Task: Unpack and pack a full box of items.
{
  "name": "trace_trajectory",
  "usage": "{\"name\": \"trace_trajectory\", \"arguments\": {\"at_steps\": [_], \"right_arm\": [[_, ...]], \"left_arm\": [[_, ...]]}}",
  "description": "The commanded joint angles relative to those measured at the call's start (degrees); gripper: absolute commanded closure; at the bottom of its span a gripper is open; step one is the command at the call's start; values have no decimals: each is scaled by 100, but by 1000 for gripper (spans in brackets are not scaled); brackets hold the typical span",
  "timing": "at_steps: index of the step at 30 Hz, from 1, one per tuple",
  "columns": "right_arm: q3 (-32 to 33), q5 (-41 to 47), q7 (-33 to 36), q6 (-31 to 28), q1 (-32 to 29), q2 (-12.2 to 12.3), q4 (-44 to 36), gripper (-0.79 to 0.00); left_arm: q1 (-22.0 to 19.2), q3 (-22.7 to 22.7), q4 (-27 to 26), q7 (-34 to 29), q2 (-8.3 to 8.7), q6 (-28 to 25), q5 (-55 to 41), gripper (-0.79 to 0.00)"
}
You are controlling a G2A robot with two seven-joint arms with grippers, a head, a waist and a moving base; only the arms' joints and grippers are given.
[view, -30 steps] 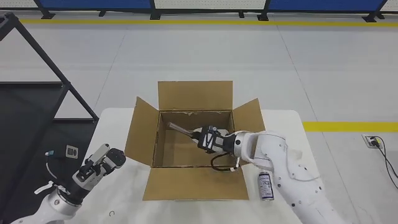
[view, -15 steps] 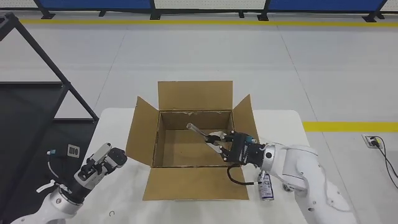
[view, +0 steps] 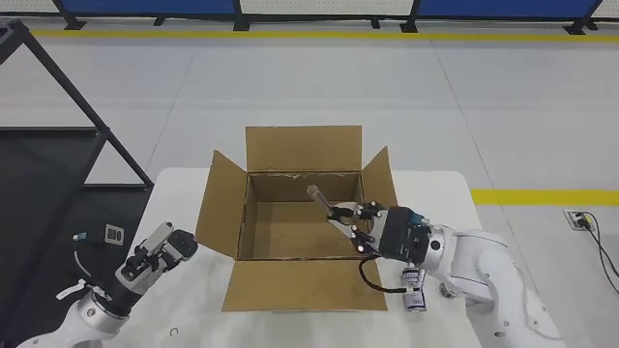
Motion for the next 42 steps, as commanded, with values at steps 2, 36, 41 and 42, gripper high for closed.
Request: {"name": "trace_trajectory", "arguments": {"at_steps": [2,36,41,42], "right_arm": [[445,397,-33,-238,-390,84,-461,0],[2595,4600,1304,-527,-2981,833,-900,0],[2412,4820,1645,-215,-3039,864,-996,0],[2383,4995,1797,-124,-3043,882,-934,0]], "left_arm": [[0,0,0,0,0,0,0,-785],[0,0,0,0,0,0,0,-785],[0,0,0,0,0,0,0,-785],[0,0,0,0,0,0,0,-785]]}}
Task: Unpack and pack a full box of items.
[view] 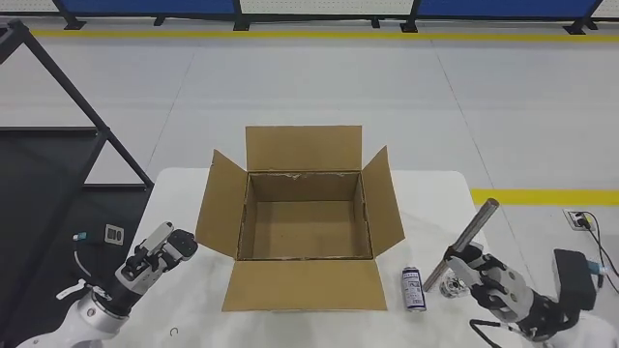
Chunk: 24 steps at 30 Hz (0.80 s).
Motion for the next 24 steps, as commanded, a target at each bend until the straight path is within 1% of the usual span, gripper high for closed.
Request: {"name": "trace_trajectory", "arguments": {"at_steps": [1,4,6,8,12,14,19,21,24], "right_arm": [[-42,383,310,145,-1,37,128,0],[-35,904,873,382,-58,105,319,0],[20,1184,1367,567,-113,162,411,0],[165,1399,1608,696,-200,204,518,0],[373,1774,2413,720,-409,311,689,0],[452,1826,2902,775,-497,370,715,0],[678,1701,3654,892,-653,485,691,0],[701,1484,3992,943,-680,531,588,0],[697,1059,4316,983,-672,586,466,0]], "left_arm": [[0,0,0,0,0,0,0,-785],[0,0,0,0,0,0,0,-785],[0,0,0,0,0,0,0,-785],[0,0,0,0,0,0,0,-785],[0,0,0,0,0,0,0,-785],[0,0,0,0,0,0,0,-785],[0,0,0,0,0,0,0,-785],[0,0,0,0,0,0,0,-785],[0,0,0,0,0,0,0,-785]]}}
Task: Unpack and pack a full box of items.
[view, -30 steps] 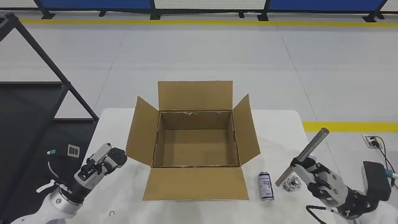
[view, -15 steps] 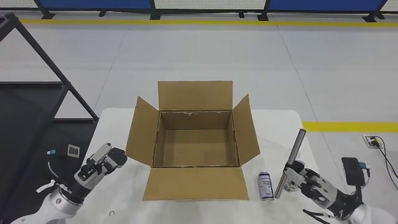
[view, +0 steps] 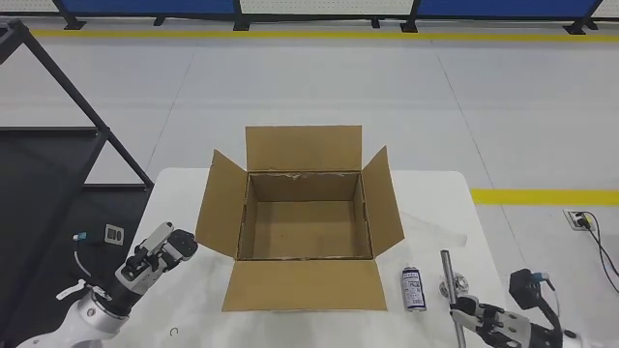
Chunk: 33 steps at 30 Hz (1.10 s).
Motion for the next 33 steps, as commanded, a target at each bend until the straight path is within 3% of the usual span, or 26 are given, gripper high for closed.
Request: {"name": "trace_trajectory", "arguments": {"at_steps": [1,5,18,33], "right_arm": [[-51,-317,213,27,23,34,-74,0],[-204,-1051,283,326,170,81,-227,0],[-204,-1051,283,326,170,81,-227,0],[-647,-3117,703,566,43,249,-1037,0]], "left_arm": [[0,0,0,0,0,0,0,-785],[0,0,0,0,0,0,0,-785],[0,0,0,0,0,0,0,-785],[0,0,0,0,0,0,0,-785]]}}
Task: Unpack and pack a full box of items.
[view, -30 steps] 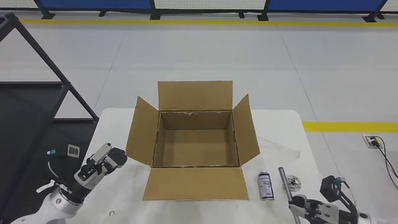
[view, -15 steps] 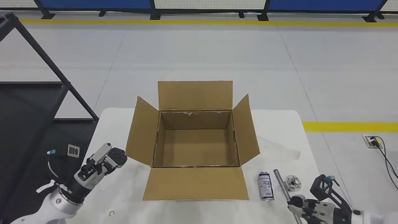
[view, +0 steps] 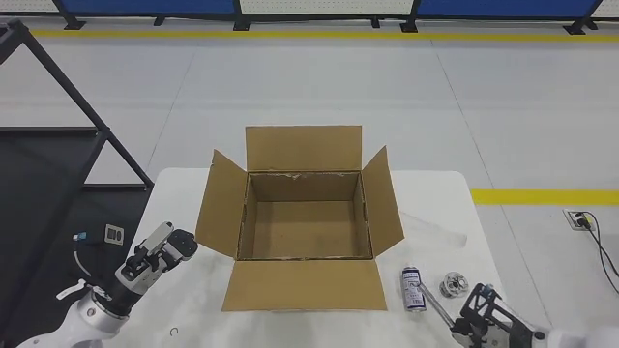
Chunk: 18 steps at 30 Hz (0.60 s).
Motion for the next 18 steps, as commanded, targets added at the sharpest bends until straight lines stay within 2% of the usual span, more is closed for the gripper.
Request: {"name": "trace_trajectory", "arguments": {"at_steps": [1,12,18], "right_arm": [[-93,-396,-27,-32,-46,20,-174,0],[-936,-2688,-694,-306,-170,67,-939,0],[-1524,-3814,-726,-20,-101,52,-1002,0]], "left_arm": [[0,0,0,0,0,0,0,-785],[0,0,0,0,0,0,0,-785],[0,0,0,0,0,0,0,-785]]}}
